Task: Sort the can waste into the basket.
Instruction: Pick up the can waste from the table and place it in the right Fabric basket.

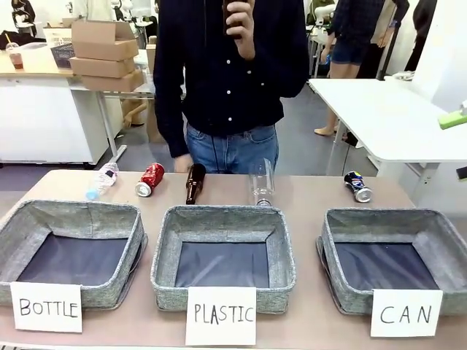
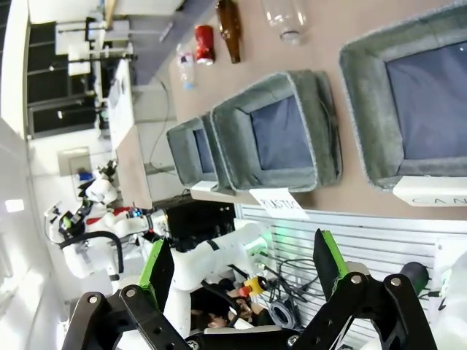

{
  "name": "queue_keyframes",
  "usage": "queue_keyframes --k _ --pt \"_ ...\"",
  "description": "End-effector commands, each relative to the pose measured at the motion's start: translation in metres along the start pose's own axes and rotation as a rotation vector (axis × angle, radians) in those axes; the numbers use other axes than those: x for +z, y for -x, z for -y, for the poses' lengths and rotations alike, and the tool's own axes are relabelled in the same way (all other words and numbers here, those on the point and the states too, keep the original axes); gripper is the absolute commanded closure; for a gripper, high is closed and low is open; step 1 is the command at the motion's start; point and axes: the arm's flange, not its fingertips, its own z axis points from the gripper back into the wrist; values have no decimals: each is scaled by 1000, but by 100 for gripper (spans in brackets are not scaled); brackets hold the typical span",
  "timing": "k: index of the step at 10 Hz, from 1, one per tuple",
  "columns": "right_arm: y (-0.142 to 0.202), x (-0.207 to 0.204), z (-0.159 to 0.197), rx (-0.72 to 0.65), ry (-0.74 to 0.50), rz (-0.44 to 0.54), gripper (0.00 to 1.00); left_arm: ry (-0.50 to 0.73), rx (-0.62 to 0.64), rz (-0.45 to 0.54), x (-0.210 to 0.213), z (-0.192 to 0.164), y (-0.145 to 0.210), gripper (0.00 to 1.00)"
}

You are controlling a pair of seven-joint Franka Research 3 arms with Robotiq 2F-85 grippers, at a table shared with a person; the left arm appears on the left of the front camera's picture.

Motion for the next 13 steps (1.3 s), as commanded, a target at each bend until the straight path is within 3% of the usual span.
queue_keyframes --k 1,6,7,9,10,11,12,13 --pt "-2 0 -2 14 -10 -6 0 16 -20 0 -2 1 -3 0" --pt "-2 0 -2 14 -10 -6 0 5 3 -2 0 -1 0 0" --pt "-2 0 -2 14 -10 -6 0 -139 -144 -71 -6 1 -19 0" --pt "-2 0 -2 14 -10 -6 0 -385 -374 -301 -46 -19 -27 0" --pt "-2 0 -2 14 -10 -6 0 -375 -326 -197 -59 -19 -34 0" --pt "-2 0 -2 14 -10 -6 0 -215 -215 -197 -32 -6 -15 0" --pt "-2 0 -2 14 -10 -6 0 -298 -286 -237 -50 -12 -24 0" --pt "-2 0 -2 14 -10 -6 0 -239 -248 -286 -35 -6 -24 0"
